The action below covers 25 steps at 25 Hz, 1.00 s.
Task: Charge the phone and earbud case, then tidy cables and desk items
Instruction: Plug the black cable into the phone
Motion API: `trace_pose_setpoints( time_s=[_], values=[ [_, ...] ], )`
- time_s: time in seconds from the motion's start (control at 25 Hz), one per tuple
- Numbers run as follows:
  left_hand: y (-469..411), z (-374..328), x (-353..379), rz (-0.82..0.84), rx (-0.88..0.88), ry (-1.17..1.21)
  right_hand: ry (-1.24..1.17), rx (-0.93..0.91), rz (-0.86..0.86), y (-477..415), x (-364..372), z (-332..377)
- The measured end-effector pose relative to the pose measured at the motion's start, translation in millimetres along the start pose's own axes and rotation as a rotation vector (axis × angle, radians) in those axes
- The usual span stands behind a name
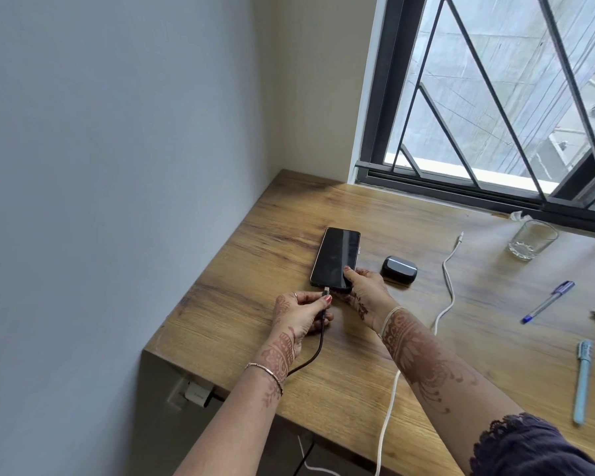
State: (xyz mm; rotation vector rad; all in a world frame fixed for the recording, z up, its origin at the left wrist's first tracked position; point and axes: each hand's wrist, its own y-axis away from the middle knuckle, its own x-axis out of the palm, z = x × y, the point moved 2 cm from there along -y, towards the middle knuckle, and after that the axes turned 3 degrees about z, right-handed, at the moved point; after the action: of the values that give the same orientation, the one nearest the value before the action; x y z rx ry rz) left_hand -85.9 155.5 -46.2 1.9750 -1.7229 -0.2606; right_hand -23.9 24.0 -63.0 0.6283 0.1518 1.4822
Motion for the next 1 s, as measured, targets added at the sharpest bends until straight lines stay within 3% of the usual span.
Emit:
trace_pose_setpoints(
  time_s=[1.0],
  values=[
    [-15.0, -3.0, 1.4, -0.065, -0.049, 0.155, 0.106, 0.021, -0.114, -10.0, -0.8, -5.4]
  ],
)
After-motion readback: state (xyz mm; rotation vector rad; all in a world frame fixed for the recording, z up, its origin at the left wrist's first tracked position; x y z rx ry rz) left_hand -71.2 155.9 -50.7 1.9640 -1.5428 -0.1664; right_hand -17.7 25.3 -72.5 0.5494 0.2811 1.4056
